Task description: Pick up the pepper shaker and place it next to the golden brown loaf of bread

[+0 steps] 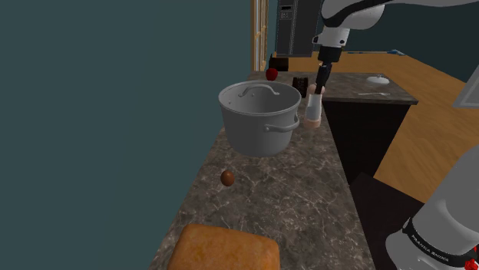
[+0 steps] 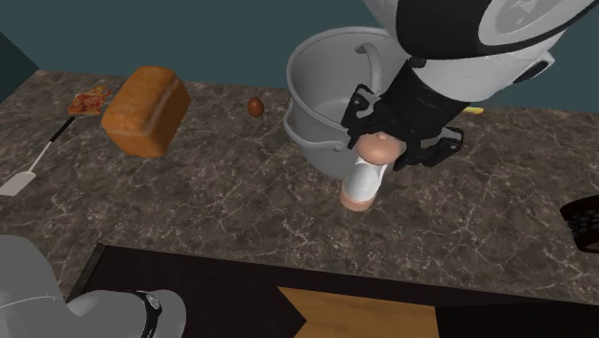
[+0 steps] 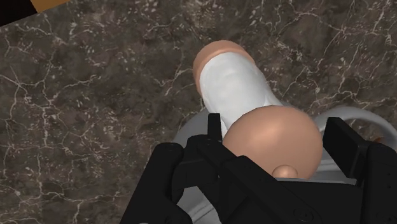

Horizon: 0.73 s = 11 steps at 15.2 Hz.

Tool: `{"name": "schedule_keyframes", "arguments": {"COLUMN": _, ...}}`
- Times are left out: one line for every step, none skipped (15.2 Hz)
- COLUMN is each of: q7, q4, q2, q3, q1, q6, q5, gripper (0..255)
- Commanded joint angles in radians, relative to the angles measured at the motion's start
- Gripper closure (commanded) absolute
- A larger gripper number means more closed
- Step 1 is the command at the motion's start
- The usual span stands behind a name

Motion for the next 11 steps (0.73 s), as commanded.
{"name": "schedule_keyframes", "arguments": {"q7": 0.006, "q4": 0.032, "q2": -0.001, "q3": 0.001, "q1": 0.001, "q6": -0.033, "q5": -0.001, "gripper": 255}}
{"name": "schedule_keyframes", "arguments": {"q7": 0.008, "q4": 0.045, "q2": -0.002, "q3": 0.001, "q1": 0.001, "q6": -0.046, "q5": -0.002, "gripper": 255}}
{"name": "schedule_keyframes", "arguments": {"q7": 0.010, "q4": 0.058, "q2": -0.003, "q3": 0.001, "q1": 0.001, "q6": -0.059, "q5": -0.002, "gripper": 255}}
{"name": "schedule_keyframes", "arguments": {"q7": 0.011, "q4": 0.071, "q2": -0.003, "q3": 0.001, "q1": 0.001, "q6": -0.073, "q5": -0.002, "gripper": 255}}
{"name": "schedule_keyframes", "arguments": {"q7": 0.013, "q4": 0.084, "q2": -0.003, "q3": 0.001, "q1": 0.001, "q6": -0.086, "q5": -0.003, "gripper": 255}}
{"name": "schedule_keyframes", "arguments": {"q7": 0.015, "q4": 0.097, "q2": -0.003, "q3": 0.001, "q1": 0.001, "q6": -0.099, "q5": -0.003, "gripper": 255}}
{"name": "schedule_keyframes", "arguments": {"q7": 0.016, "q4": 0.111, "q2": -0.003, "q3": 0.001, "q1": 0.001, "q6": -0.113, "q5": -0.003, "gripper": 255}}
{"name": "schedule_keyframes", "arguments": {"q7": 0.018, "q4": 0.125, "q2": -0.002, "q3": 0.001, "q1": 0.001, "q6": -0.126, "q5": -0.003, "gripper": 255}}
{"name": "schedule_keyframes", "arguments": {"q7": 0.019, "q4": 0.140, "q2": -0.001, "q3": 0.001, "q1": 0.001, "q6": -0.139, "q5": -0.003, "gripper": 255}}
{"name": "schedule_keyframes", "arguments": {"q7": 0.021, "q4": 0.154, "q2": 0.000, "q3": 0.001, "q1": 0.001, "q6": -0.153, "q5": -0.002, "gripper": 255}}
{"name": "schedule_keyframes", "arguments": {"q7": 0.022, "q4": 0.169, "q2": 0.001, "q3": 0.001, "q1": 0.001, "q6": -0.166, "q5": -0.002, "gripper": 255}}
